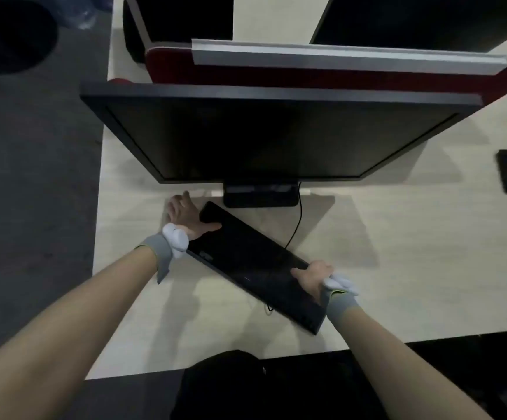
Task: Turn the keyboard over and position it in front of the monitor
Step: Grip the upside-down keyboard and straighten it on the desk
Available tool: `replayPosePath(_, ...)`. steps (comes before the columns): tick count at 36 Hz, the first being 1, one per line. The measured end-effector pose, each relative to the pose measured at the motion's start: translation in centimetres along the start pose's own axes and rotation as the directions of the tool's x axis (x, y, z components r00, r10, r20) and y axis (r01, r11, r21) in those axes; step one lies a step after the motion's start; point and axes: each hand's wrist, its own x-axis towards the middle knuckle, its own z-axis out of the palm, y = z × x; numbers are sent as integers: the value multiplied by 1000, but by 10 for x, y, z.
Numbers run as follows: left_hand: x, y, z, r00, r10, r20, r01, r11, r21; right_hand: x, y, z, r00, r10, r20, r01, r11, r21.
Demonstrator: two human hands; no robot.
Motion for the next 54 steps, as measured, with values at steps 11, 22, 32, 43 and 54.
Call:
replayPosePath(11,8,0,26,995,4,98,-4,1000,4,-18,36,-31,982,188,-11,-188,980,-72)
replayPosePath(22,3,8,32,996,-79,29,82,992,-100,-14,62,-35,976,200,88,-202,979,9)
replayPosePath(32,3,6,34,970,-244,3,232,917,-326,-6,75,-29,987,129,100,-144,976,163)
replayPosePath(43,-14,-11,40,917,-363,167,388,709,-589,115,140,40,965,109,238,-232,780,582)
replayPosePath(54,-51,-18,46,936,-269,228,352,712,-608,95,138,6,988,42,147,-136,684,717)
